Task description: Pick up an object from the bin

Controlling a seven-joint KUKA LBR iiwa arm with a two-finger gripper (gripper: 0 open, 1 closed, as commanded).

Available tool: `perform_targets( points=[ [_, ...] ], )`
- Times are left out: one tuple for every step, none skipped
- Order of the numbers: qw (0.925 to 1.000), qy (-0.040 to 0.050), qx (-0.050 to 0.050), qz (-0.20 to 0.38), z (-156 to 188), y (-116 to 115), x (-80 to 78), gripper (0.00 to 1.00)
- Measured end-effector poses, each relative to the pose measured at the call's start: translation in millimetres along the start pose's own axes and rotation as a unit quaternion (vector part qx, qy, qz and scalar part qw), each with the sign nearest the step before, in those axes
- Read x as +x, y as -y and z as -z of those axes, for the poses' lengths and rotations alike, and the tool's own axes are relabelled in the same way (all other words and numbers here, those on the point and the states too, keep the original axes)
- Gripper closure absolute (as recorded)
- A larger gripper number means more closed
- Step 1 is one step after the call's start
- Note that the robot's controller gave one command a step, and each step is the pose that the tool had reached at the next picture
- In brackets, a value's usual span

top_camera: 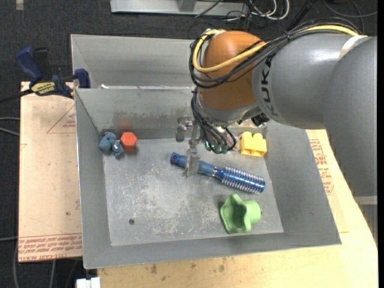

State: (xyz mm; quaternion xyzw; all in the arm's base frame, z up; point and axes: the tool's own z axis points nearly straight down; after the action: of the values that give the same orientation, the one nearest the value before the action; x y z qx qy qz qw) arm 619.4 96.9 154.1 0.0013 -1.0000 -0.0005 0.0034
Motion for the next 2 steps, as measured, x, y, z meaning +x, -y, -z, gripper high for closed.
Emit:
perform_targets(
  points=[
    [0.998,0.0009,0.0,-0.064,-88.4,32.8,-10.5,0.0],
    [0.998,0.0046,-0.001,-0.064,-83.2,31.5,-12.5,1.0]
  ],
)
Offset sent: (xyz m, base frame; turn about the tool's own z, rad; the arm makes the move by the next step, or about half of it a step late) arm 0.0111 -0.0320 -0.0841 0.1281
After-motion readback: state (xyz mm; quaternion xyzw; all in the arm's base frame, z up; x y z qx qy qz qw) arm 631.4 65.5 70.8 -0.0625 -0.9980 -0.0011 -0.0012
